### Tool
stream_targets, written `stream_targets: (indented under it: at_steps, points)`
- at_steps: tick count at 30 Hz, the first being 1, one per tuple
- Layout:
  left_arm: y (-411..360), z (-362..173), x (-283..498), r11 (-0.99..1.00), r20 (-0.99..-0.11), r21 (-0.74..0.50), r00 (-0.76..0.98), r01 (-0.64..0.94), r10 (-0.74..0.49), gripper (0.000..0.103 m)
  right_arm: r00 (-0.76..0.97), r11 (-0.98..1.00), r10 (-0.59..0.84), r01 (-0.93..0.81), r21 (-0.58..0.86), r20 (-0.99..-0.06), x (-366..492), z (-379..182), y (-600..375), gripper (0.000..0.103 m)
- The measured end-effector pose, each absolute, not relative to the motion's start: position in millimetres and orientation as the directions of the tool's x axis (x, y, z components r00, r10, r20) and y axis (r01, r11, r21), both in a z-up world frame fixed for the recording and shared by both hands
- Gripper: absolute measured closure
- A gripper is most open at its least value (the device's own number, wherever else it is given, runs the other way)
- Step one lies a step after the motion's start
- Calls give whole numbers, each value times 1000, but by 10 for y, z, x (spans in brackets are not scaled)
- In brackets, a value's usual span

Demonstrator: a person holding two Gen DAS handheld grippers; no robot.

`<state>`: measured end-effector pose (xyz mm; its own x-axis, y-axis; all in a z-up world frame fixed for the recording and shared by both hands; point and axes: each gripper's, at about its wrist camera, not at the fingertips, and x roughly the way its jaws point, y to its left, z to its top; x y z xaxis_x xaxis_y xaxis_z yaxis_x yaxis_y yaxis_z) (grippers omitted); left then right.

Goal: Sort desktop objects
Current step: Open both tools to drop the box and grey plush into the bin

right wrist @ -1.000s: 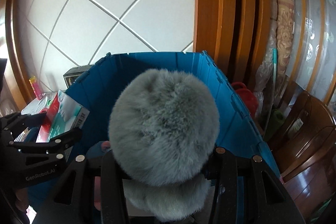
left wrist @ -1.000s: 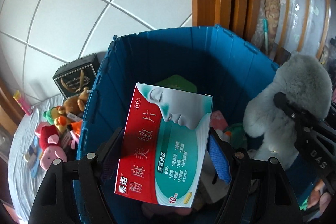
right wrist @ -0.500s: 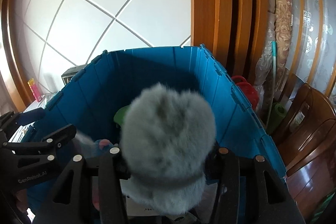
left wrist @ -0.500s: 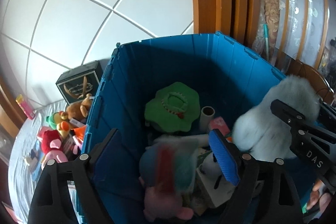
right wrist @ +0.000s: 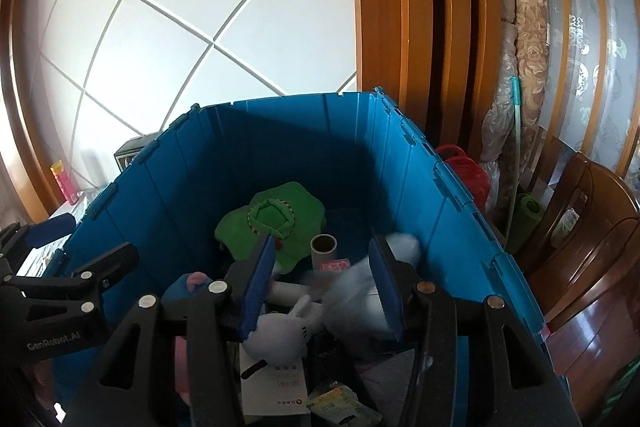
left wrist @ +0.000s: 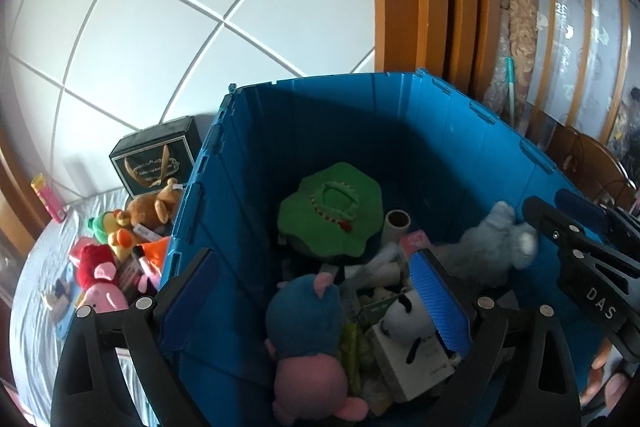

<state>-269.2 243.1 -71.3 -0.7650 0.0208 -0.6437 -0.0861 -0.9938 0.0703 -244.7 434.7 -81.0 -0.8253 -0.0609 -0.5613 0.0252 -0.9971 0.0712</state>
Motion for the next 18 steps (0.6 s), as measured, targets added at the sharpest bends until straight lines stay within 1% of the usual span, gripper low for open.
stream_targets:
  at_steps: [9,10,11,12,13,14,15,18]
  points:
    - [2390,-708,-2705,-996,-648,46,-761,-71,24,6,-834,-996,-59,10,93,-548,-2428,-812,4378,55]
    - [2388,-700,-2702,-996,-647,47,-762,-69,22,6,-834,-995,-59,8,95,-549,-2428,-813,4382,54]
    - [2385,-693,-2693,-997,-645,52,-764,-63,15,6,-831,-996,-61,11,94,-553,-2434,-813,4378,51]
    - [2380,-683,-2668,-997,-641,58,-768,-52,3,6,-827,-996,-65,17,90,-558,-2439,-809,4369,37]
    - [2370,-670,-2635,-997,-635,55,-773,-55,8,6,-827,-996,-66,23,84,-559,-2432,-797,4354,19]
    - [2352,-658,-2593,-997,-631,43,-775,-66,24,6,-827,-997,-67,29,77,-558,-2420,-782,4336,11]
    - [2325,-647,-2547,-997,-631,34,-775,-72,35,6,-832,-997,-63,32,64,-551,-2397,-764,4310,1]
    - [2178,-571,-2370,-998,-613,20,-790,-60,35,6,-839,-996,-76,41,77,-538,-2338,-754,4230,0]
